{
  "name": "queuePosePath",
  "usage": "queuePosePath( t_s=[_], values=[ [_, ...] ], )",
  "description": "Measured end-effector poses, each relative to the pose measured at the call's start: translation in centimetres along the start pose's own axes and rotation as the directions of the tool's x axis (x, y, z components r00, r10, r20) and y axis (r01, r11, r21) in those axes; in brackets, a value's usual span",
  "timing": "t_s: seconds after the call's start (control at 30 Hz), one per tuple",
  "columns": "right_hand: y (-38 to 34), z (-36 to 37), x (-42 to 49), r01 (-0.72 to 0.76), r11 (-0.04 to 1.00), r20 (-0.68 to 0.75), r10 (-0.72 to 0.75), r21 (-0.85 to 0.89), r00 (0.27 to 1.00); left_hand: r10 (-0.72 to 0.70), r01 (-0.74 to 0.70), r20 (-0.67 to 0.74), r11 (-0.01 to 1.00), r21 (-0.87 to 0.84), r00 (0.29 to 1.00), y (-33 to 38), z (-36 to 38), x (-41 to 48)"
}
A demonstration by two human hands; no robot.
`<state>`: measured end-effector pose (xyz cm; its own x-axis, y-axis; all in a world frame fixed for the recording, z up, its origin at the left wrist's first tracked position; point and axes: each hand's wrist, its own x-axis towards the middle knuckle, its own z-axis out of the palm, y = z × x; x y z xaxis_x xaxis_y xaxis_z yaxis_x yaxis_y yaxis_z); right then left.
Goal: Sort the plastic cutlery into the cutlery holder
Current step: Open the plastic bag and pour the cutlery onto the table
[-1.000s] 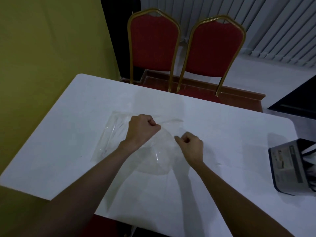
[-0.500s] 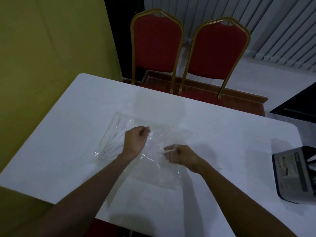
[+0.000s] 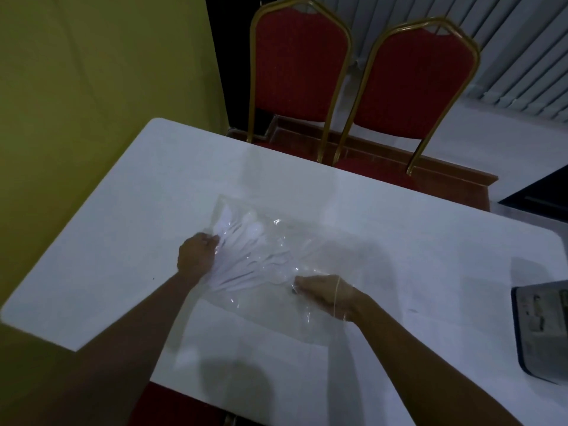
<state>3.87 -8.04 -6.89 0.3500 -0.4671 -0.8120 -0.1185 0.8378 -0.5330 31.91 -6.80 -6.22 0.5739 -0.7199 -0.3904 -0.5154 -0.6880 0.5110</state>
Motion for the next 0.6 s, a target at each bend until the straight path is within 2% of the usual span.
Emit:
queuePosePath(
  t_s=[0.1, 0.2, 0.33, 0.43, 0.53, 0.6],
  values=[
    [0.3, 0.4, 0.3, -0.064, 0.998, 0.085, 0.065, -0.008, 0.994, 0.037, -0.032, 0.07, 0.997, -0.075, 0.997, 1.1, -0.9, -0.4],
    [0.1, 0.7, -0.1, -0.126, 0.991, 0.139, 0.117, 0.053, 0.983, 0.013, 0.04, 0.247, 0.977, -0.208, 0.969, 1.7, -1.2, -0.9],
    [0.1, 1.0, -0.4, -0.147, 0.977, 0.063, 0.138, 0.153, 0.988, 0.066, 0.13, 0.469, 0.918, -0.374, 0.881, 1.6, -0.1, -1.4],
    [0.0, 1.3, -0.3, -0.146, 0.96, 0.051, 0.137, 0.241, 0.989, 0.082, 0.2, 0.527, 0.868, -0.455, 0.846, 3.4, 0.1, -3.5],
    [-0.2, 1.7, -0.3, -0.083, 0.952, 0.056, 0.07, 0.296, 0.996, 0.114, 0.197, 0.57, 0.869, -0.454, 0.814, 3.5, 0.3, -4.5],
    [-0.4, 2.0, -0.4, -0.038, 0.965, 0.021, 0.034, 0.258, 0.999, 0.141, 0.199, 0.635, 0.879, -0.433, 0.76, 3.2, 0.7, -4.7]
  ],
)
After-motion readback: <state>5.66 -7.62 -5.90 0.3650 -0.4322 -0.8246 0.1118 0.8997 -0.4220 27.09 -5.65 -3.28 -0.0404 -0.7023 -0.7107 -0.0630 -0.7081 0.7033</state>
